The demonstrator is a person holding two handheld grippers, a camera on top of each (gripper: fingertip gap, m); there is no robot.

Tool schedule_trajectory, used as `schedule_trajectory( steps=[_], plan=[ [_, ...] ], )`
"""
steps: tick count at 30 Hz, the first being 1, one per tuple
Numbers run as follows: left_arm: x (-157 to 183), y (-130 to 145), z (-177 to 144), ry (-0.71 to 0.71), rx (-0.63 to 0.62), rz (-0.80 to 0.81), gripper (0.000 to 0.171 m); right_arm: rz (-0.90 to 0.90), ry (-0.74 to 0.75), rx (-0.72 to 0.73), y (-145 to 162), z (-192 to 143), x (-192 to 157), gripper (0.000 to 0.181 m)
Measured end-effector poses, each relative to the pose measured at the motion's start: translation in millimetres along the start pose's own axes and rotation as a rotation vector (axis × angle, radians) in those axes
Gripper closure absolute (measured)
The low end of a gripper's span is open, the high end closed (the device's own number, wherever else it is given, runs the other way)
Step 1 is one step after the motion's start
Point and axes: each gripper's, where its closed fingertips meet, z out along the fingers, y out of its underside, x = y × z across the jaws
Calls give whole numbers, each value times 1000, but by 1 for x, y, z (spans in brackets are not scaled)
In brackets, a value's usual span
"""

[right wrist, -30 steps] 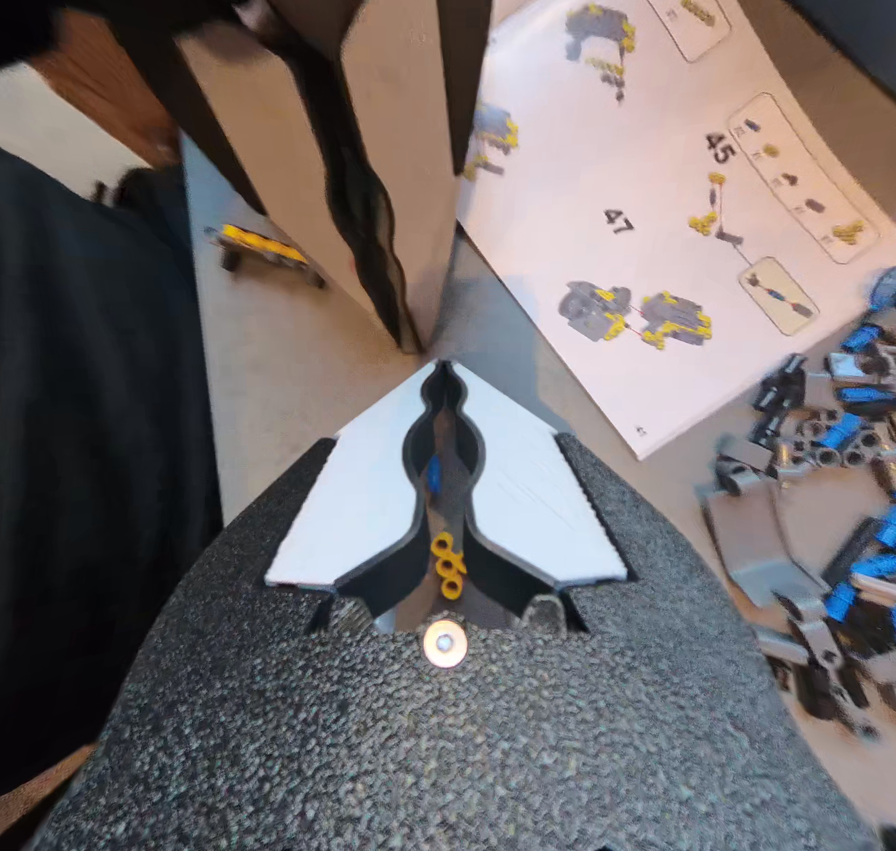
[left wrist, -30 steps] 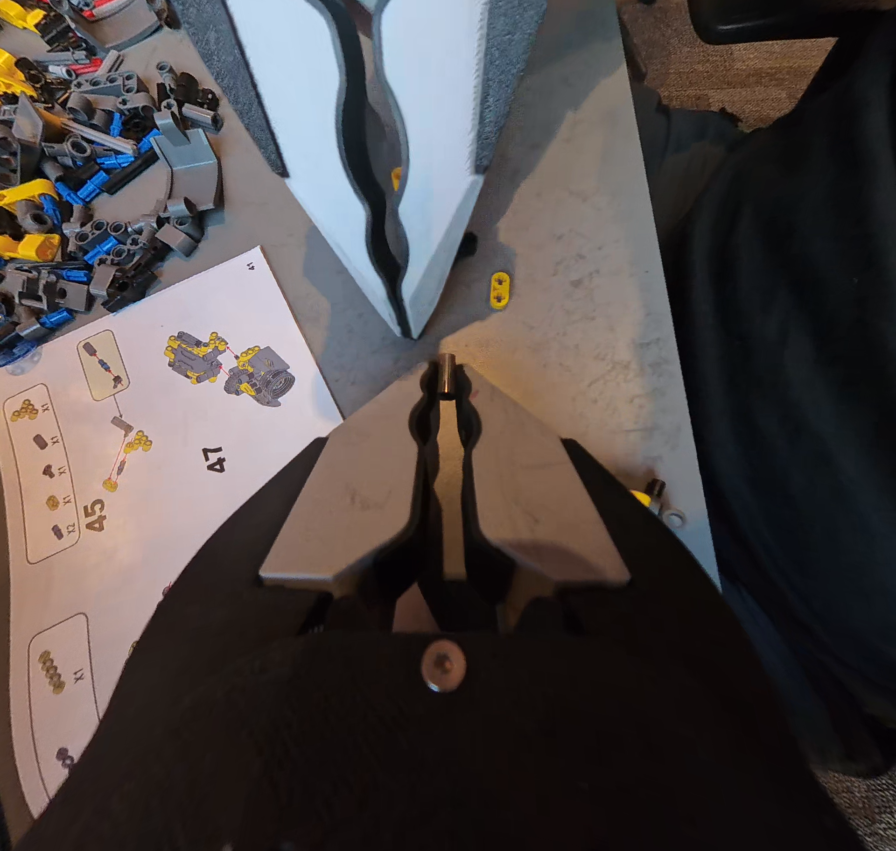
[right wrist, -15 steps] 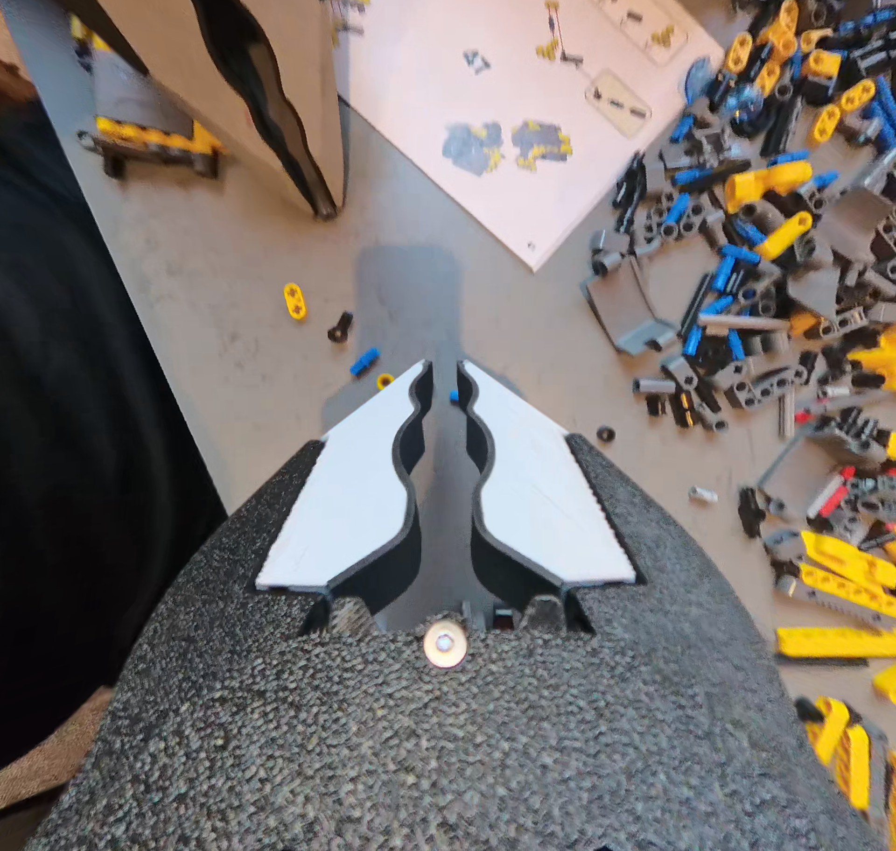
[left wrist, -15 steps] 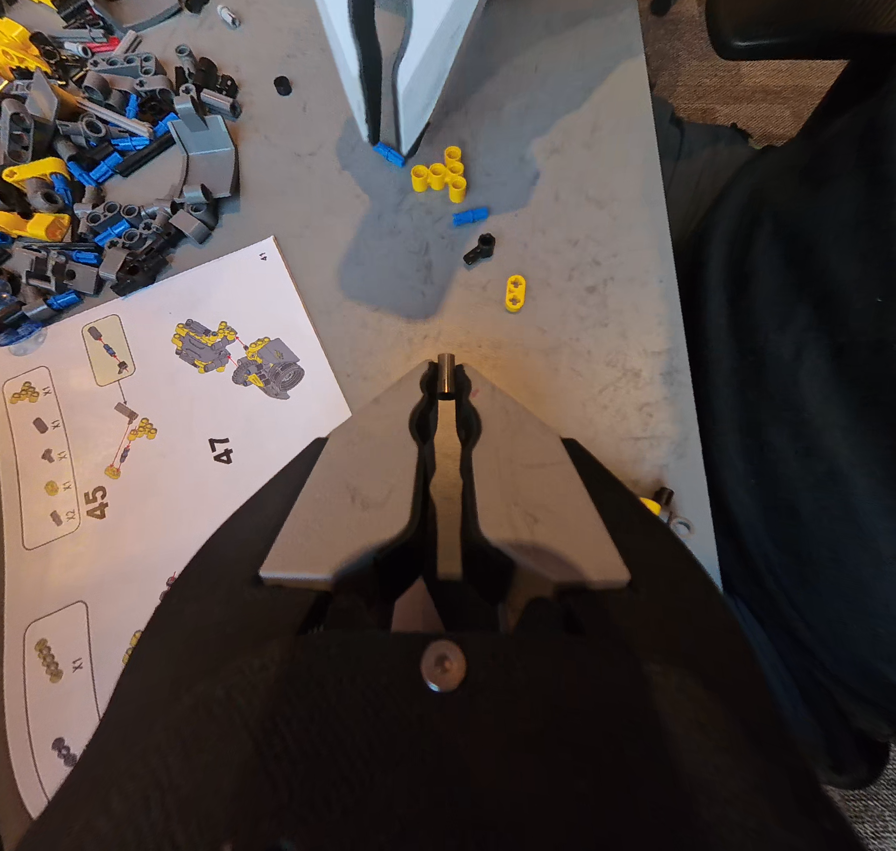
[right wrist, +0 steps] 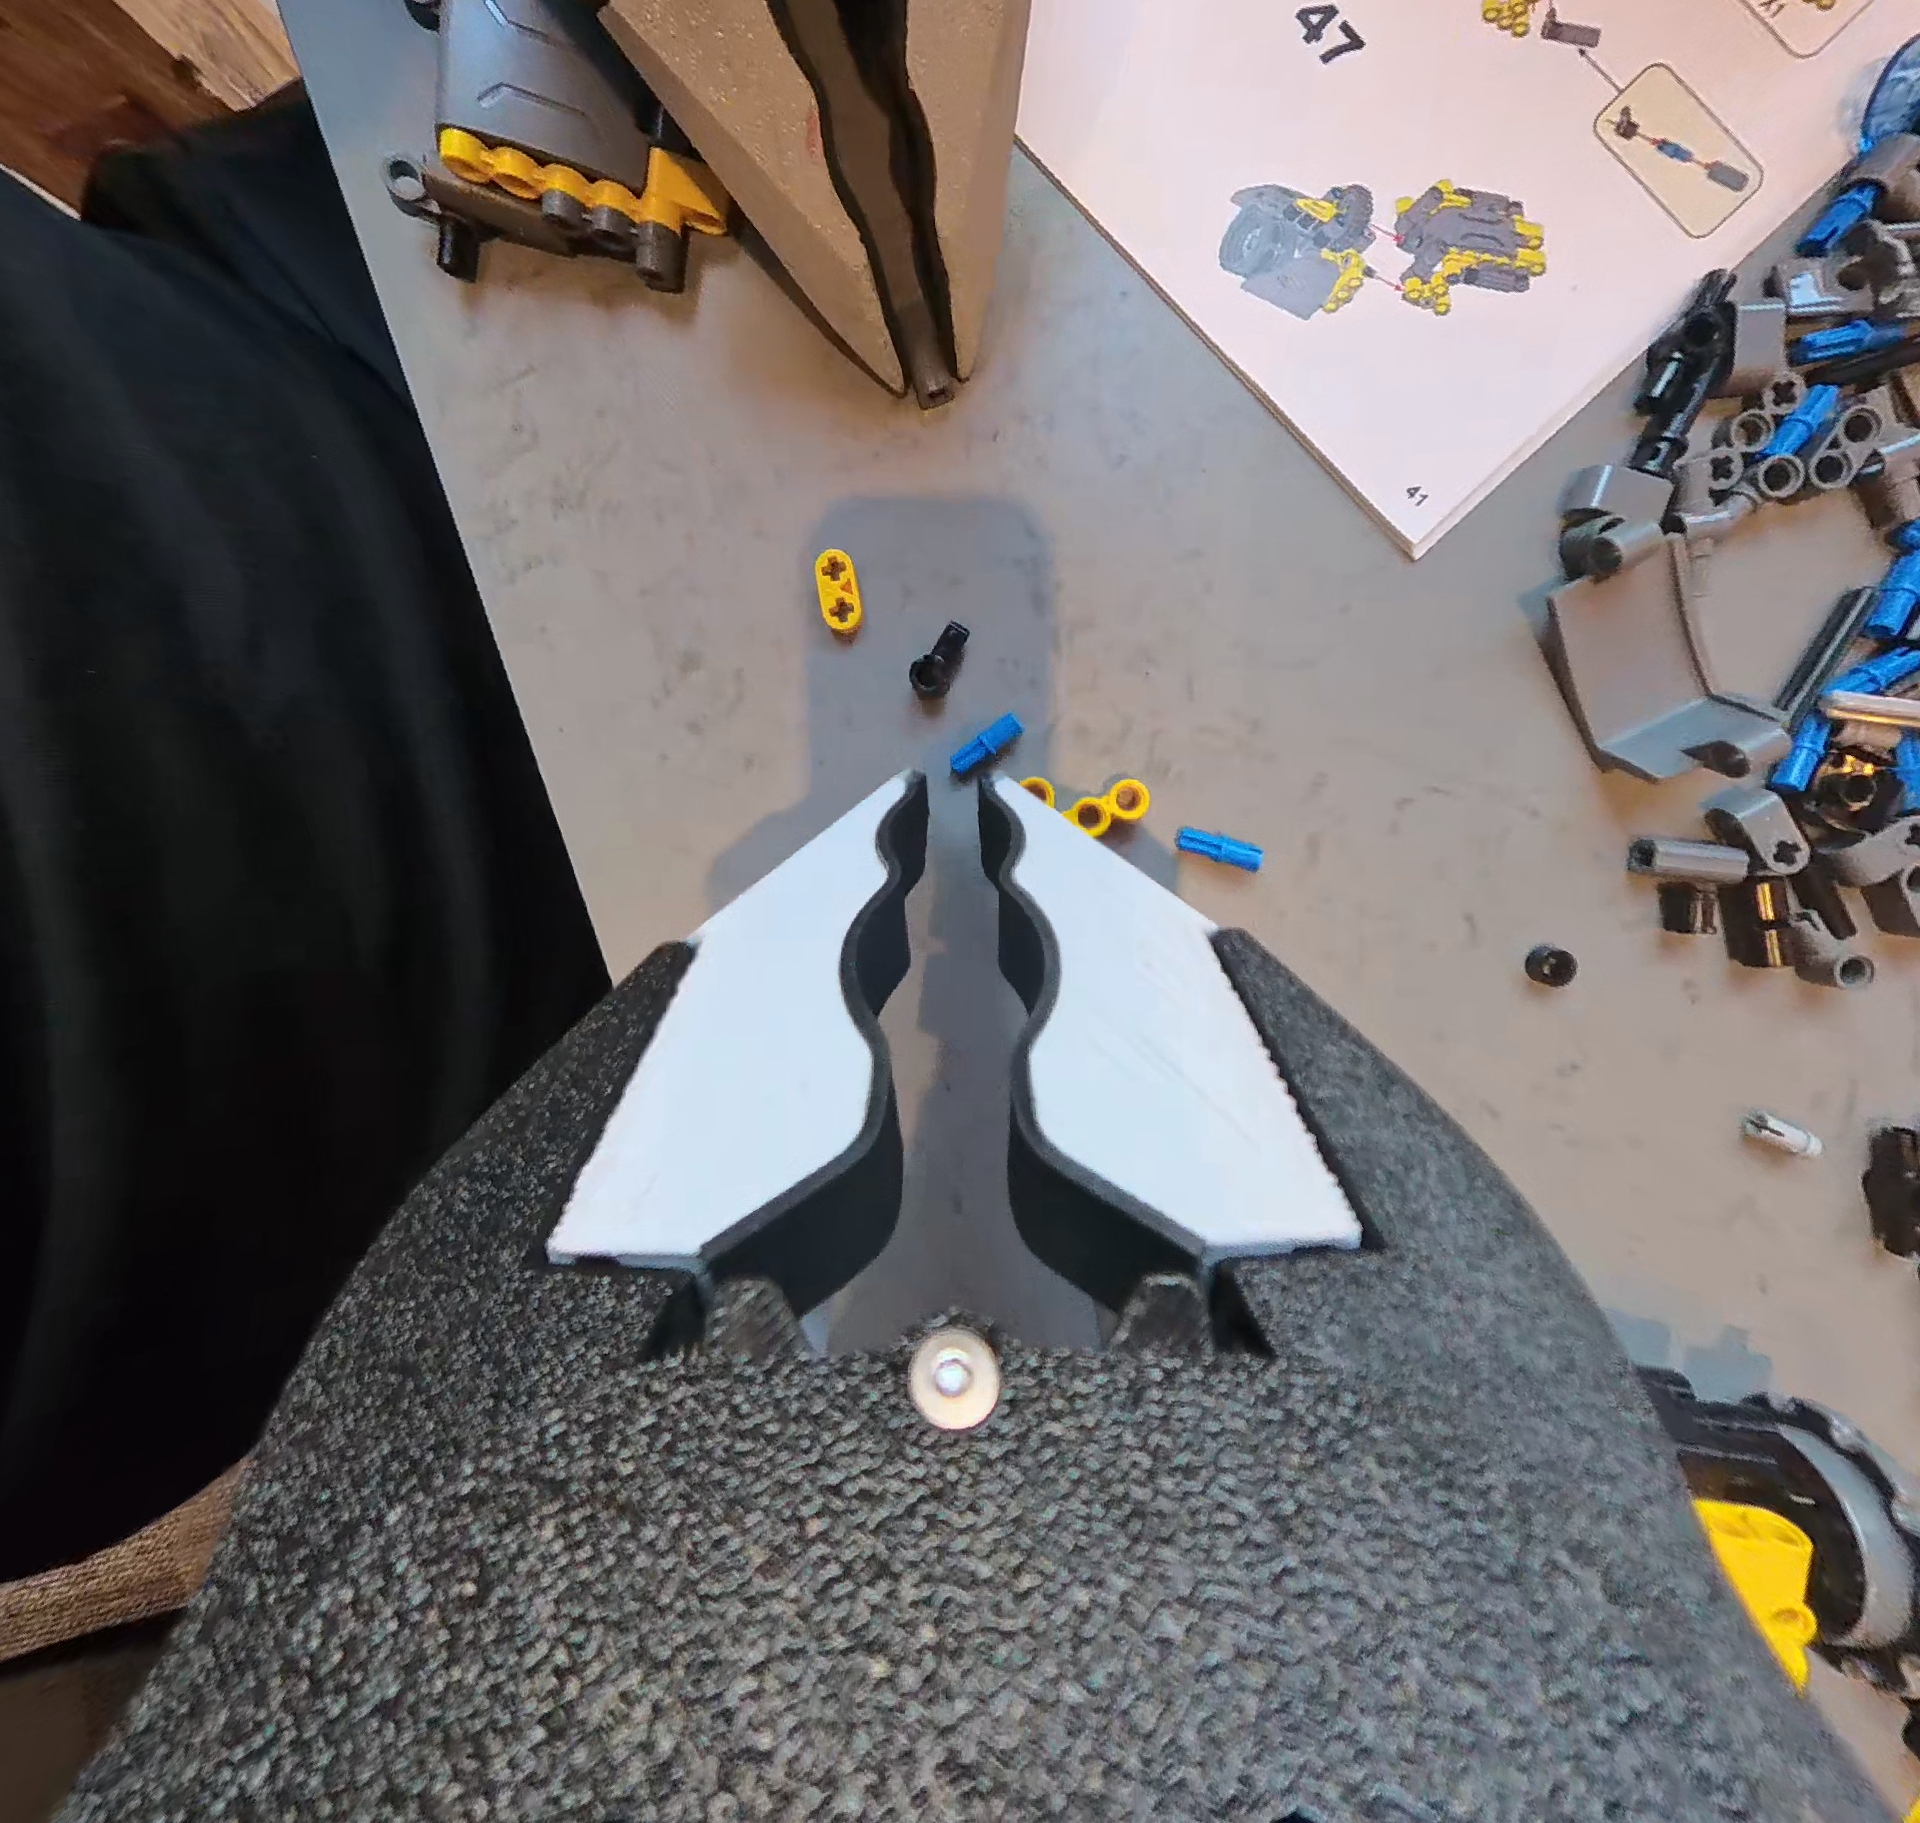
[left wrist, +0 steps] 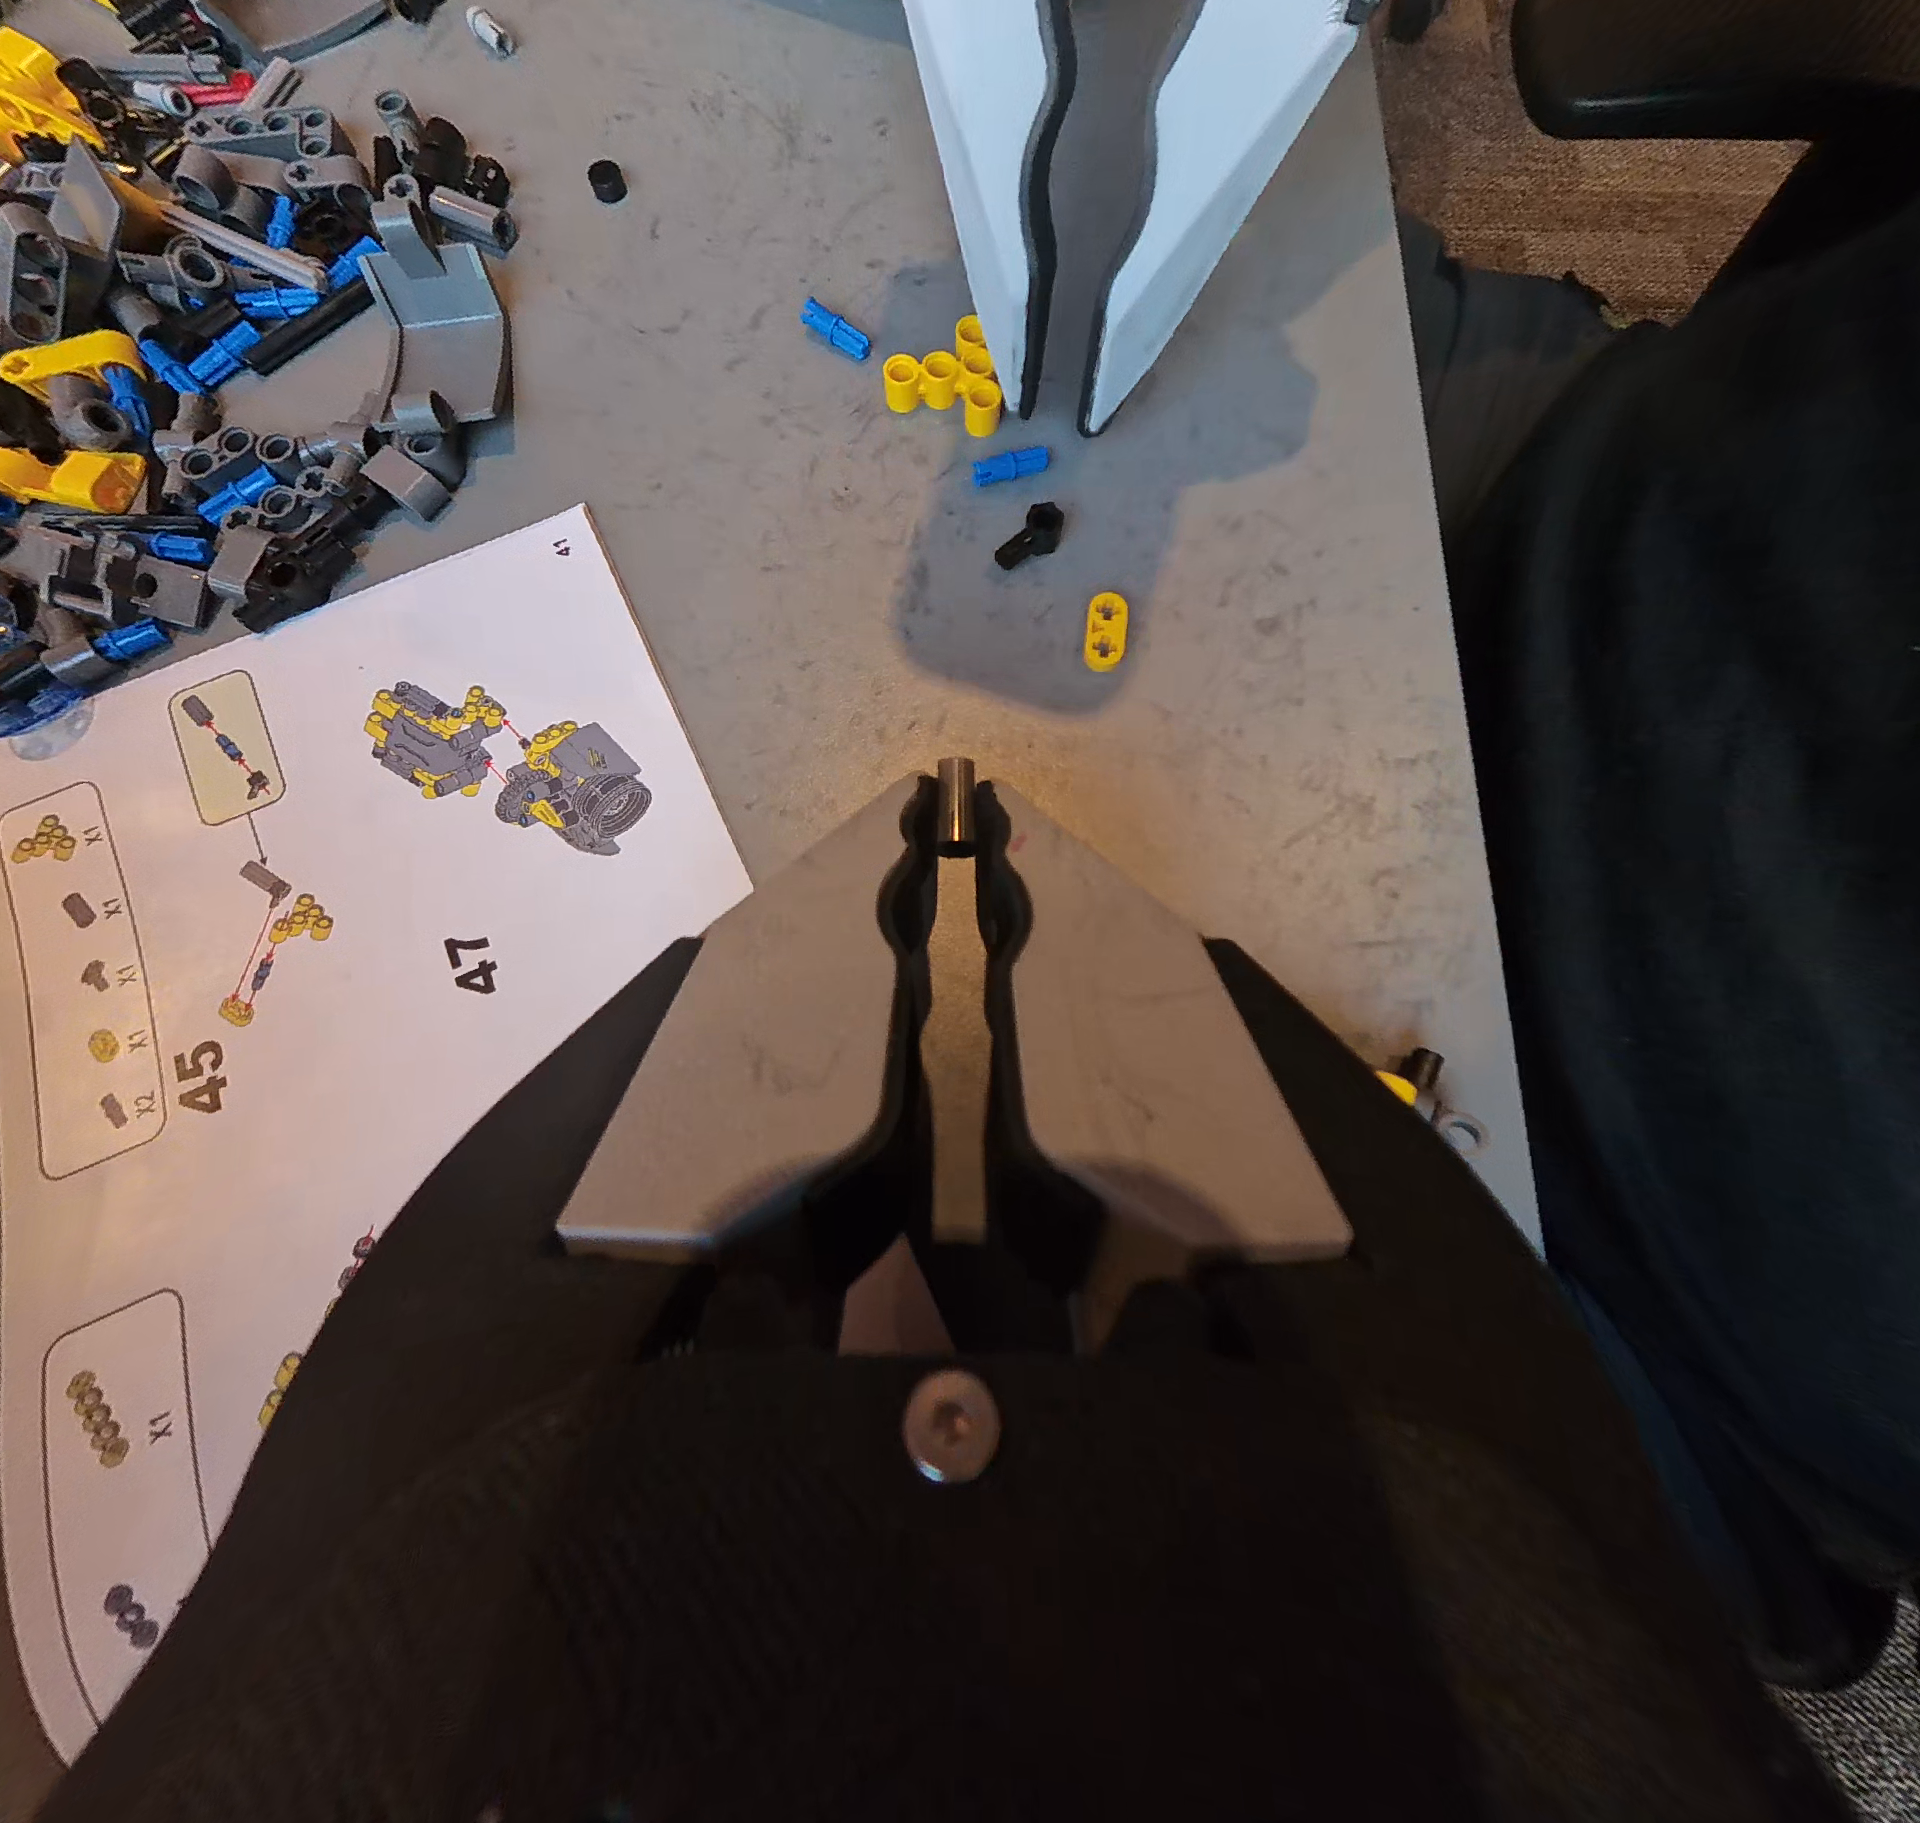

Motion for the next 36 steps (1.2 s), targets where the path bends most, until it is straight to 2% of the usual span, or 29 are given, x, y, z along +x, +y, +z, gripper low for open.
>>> schedule_trajectory(
  steps=[22, 36],
  plan=[
    [0, 0, 0, 7, 0, -8, 169, -48, 11, 105, -8, 1, -6, 175],
    [0, -7, 7, 1, -1, 7, 168, -74, 24, 99, -12, 9, -4, 175]
  ],
)
